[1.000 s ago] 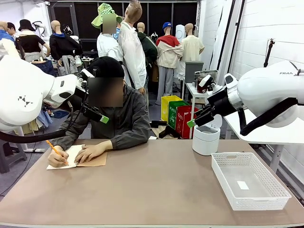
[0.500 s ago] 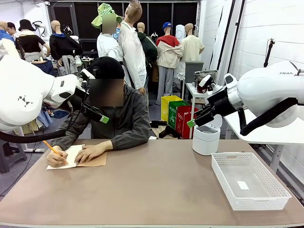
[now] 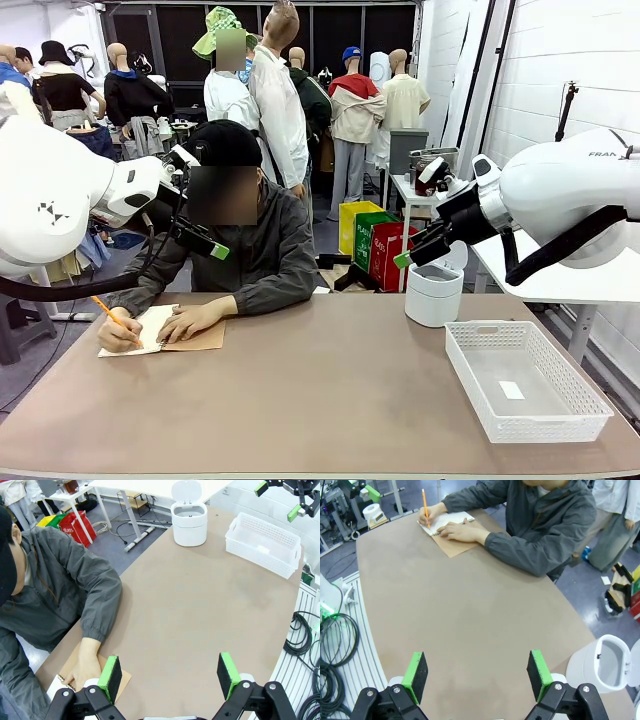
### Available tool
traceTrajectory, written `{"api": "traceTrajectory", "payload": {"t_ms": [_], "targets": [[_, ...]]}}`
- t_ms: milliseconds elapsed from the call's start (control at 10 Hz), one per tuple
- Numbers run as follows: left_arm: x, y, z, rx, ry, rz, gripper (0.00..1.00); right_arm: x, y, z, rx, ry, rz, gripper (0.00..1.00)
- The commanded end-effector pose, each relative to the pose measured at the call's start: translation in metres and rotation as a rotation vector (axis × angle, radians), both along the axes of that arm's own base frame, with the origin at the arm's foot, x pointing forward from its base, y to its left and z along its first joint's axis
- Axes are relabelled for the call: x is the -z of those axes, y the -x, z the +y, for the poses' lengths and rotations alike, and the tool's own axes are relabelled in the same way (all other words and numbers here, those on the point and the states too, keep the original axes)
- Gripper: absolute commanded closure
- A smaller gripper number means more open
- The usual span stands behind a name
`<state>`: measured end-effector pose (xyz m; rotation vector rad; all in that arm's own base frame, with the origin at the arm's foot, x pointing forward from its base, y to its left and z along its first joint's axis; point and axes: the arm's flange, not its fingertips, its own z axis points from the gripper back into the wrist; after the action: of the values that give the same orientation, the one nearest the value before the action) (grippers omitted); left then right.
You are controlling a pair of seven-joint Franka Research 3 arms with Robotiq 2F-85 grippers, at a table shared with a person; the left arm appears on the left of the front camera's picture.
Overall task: Sort the paper based on its condition.
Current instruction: If a person hands you a paper, place it in the Organizing basket , and if it's crumpled, put it in the Trash can.
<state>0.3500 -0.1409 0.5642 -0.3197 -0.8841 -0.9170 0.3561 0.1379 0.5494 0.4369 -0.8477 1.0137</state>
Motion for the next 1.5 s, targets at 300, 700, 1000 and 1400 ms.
{"api": "traceTrajectory", "payload": {"t_ms": [300, 700, 1000, 1400], "targets": [[-0.0001, 0.0004, 0.0003, -0.003, 0.003, 0.009, 0.00, 0.0024, -0.0025, -0.0002, -0.016, -0.011, -0.001, 0.00], [-0.0001, 0.0004, 0.0003, -0.003, 0.003, 0.009, 0.00, 0.0024, -0.0025, -0.0002, -0.016, -0.011, -0.001, 0.00], [-0.0001, 0.0004, 0.0003, -0.003, 0.003, 0.009, 0.00, 0.0024, -0.0025, -0.0002, -0.016, -0.011, -0.001, 0.00], [-0.0001, 0.0004, 0.0003, -0.003, 0.003, 0.009, 0.00, 0.0024, -0.0025, -0.0002, -0.016, -0.011, -0.001, 0.00]]}}
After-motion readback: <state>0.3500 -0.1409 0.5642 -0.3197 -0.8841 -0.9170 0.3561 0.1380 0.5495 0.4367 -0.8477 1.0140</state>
